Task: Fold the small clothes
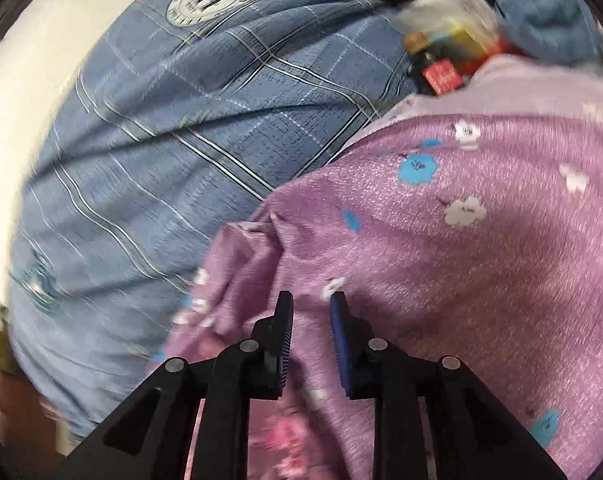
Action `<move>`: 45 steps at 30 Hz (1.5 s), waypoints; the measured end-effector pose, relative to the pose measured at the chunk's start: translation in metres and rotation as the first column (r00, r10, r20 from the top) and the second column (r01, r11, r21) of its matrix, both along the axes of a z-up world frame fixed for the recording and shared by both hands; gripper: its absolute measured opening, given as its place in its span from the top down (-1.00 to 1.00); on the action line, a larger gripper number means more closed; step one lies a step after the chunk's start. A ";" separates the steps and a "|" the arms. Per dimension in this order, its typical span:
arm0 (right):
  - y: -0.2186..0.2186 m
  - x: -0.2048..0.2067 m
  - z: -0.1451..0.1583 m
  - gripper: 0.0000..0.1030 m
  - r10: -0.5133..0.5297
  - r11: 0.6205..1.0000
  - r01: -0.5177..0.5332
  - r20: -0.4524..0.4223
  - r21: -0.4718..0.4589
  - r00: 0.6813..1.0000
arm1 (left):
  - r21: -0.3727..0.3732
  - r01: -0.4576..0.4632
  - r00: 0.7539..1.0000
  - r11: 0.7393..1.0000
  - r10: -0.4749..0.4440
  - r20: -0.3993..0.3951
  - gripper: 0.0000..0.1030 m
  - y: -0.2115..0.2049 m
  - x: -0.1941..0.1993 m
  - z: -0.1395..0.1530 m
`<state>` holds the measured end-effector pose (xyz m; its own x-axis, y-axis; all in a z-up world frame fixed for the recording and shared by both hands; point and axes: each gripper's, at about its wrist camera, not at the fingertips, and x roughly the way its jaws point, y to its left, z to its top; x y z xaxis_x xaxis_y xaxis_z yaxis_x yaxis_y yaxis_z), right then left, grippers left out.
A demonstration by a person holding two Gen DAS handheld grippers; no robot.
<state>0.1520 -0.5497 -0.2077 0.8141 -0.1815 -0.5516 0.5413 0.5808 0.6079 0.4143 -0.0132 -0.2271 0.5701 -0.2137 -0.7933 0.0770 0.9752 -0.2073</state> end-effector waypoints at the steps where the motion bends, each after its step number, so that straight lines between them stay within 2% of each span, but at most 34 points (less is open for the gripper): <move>1: 0.009 0.008 0.006 0.57 0.051 0.998 -0.051 0.004 -0.025 0.999 | 0.003 -0.008 1.000 1.000 0.008 0.016 -0.01 0.000 0.000 0.001; 3: 0.028 0.031 0.013 0.57 0.171 0.983 -0.173 -0.025 -0.068 0.985 | 0.007 -0.005 0.999 1.000 0.005 0.046 -0.02 -0.003 -0.003 0.006; 5: 0.049 0.057 0.007 0.56 0.273 0.959 -0.279 -0.092 -0.057 0.958 | 0.012 0.013 0.999 1.000 -0.014 0.043 -0.03 -0.008 -0.009 0.006; 7: 0.058 0.076 -0.010 0.29 0.268 0.959 -0.281 -0.189 -0.045 0.945 | 0.044 0.018 1.000 0.999 -0.019 0.007 -0.04 -0.011 -0.011 -0.002; 9: 0.060 0.088 -0.035 0.24 0.253 0.964 -0.267 -0.297 -0.006 0.921 | 0.094 0.024 1.000 0.995 -0.025 0.005 -0.13 -0.016 -0.009 -0.007; 10: 0.067 0.084 -0.031 0.27 0.234 0.964 -0.261 -0.284 -0.060 0.930 | 0.108 0.028 1.000 0.994 -0.029 0.009 -0.15 -0.018 -0.009 -0.006; 11: 0.074 0.084 -0.024 0.25 0.234 0.958 -0.273 -0.308 -0.089 0.922 | 0.102 0.027 1.000 0.994 -0.028 0.007 -0.15 -0.017 -0.008 -0.005; 12: 0.082 0.084 -0.016 0.22 0.260 0.949 -0.302 -0.315 -0.091 0.913 | 0.076 0.020 1.000 0.997 -0.020 0.004 -0.15 -0.014 -0.008 -0.002; 14: 0.101 0.074 -0.002 0.22 0.329 0.928 -0.360 -0.243 -0.099 0.913 | 0.038 -0.001 1.000 0.999 0.000 0.016 -0.10 -0.008 -0.007 0.004; 15: 0.111 0.072 0.002 0.22 0.361 0.913 -0.394 -0.238 -0.104 0.902 | 0.031 -0.015 0.999 0.999 0.014 0.033 -0.09 -0.005 -0.008 0.008; 17: 0.143 0.069 0.008 0.22 0.455 0.863 -0.493 -0.256 -0.107 0.853 | 0.041 -0.031 0.998 0.999 0.029 0.059 -0.09 -0.001 -0.010 0.015; 18: 0.155 0.068 0.007 0.23 0.494 0.842 -0.530 -0.255 -0.099 0.832 | 0.072 0.006 0.999 0.997 -0.010 0.052 -0.09 0.000 -0.012 0.015; 19: 0.170 0.067 0.004 0.23 0.543 0.812 -0.578 -0.257 -0.080 0.799 | 0.100 -0.004 0.999 0.995 -0.001 0.046 -0.09 0.001 -0.013 0.013; 20: 0.186 0.066 -0.002 0.23 0.588 0.780 -0.623 -0.272 -0.060 0.762 | 0.143 -0.014 0.999 0.990 0.010 0.033 -0.10 0.001 -0.014 0.010; 21: 0.197 0.071 -0.007 0.23 0.610 0.761 -0.647 -0.288 -0.048 0.738 | 0.193 -0.020 1.000 0.981 0.018 0.014 -0.10 0.001 -0.013 0.003; 23: 0.219 0.075 -0.026 0.23 0.640 0.721 -0.692 -0.360 -0.023 0.679 | 0.223 -0.014 1.000 0.975 0.016 -0.011 -0.17 0.002 -0.011 -0.007; 24: 0.225 0.074 -0.035 0.22 0.632 0.711 -0.703 -0.412 -0.030 0.657 | 0.215 -0.010 1.000 0.976 0.013 -0.014 -0.17 0.004 -0.010 -0.008; 26: 0.236 0.066 -0.030 0.24 0.603 0.708 -0.700 -0.434 -0.097 0.669 | 0.186 -0.008 1.000 0.982 0.013 -0.026 -0.17 0.008 -0.011 -0.005; 27: 0.237 0.062 -0.025 0.23 0.603 0.717 -0.692 -0.430 -0.077 0.672 | 0.161 -0.015 0.999 0.987 0.021 -0.030 -0.16 0.014 -0.012 -0.001; 29: 0.237 0.052 -0.014 0.23 0.625 0.728 -0.683 -0.361 -0.048 0.692 | 0.107 -0.041 0.999 0.993 0.044 -0.029 -0.14 0.029 -0.018 0.007; 32: 0.258 0.034 -0.003 0.23 0.645 0.716 -0.696 -0.328 -0.058 0.691 | 0.058 -0.090 0.996 0.994 0.090 -0.009 -0.13 0.058 -0.029 0.020; 37: 0.275 -0.007 0.008 0.23 0.687 0.687 -0.725 -0.280 -0.053 0.671 | -0.022 -0.209 0.978 0.978 0.209 -0.008 -0.10 0.113 -0.072 0.030; 39: 0.279 -0.018 0.006 0.23 0.693 0.687 -0.725 -0.261 -0.045 0.672 | -0.096 -0.234 0.972 0.967 0.234 -0.017 -0.10 0.129 -0.102 0.026; 42: 0.289 -0.020 0.001 0.23 0.727 0.667 -0.745 -0.206 -0.017 0.655 | -0.225 -0.209 0.978 0.952 0.200 -0.064 -0.10 0.135 -0.133 0.015; 44: 0.300 -0.019 -0.001 0.23 0.754 0.646 -0.763 -0.149 -0.011 0.640 | -0.272 -0.176 0.984 0.946 0.159 -0.083 -0.10 0.131 -0.144 0.008; 45: 0.304 -0.019 -0.003 0.23 0.764 0.637 -0.771 -0.125 -0.016 0.633 | -0.300 -0.195 0.980 0.934 0.174 -0.098 -0.10 0.127 -0.147 0.006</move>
<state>0.1325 -0.2452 -0.2106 0.6181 0.4477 -0.6461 -0.0641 0.8479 0.5262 0.2670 0.1135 -0.2210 0.5693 -0.3490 -0.7444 -0.1231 0.8591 -0.4968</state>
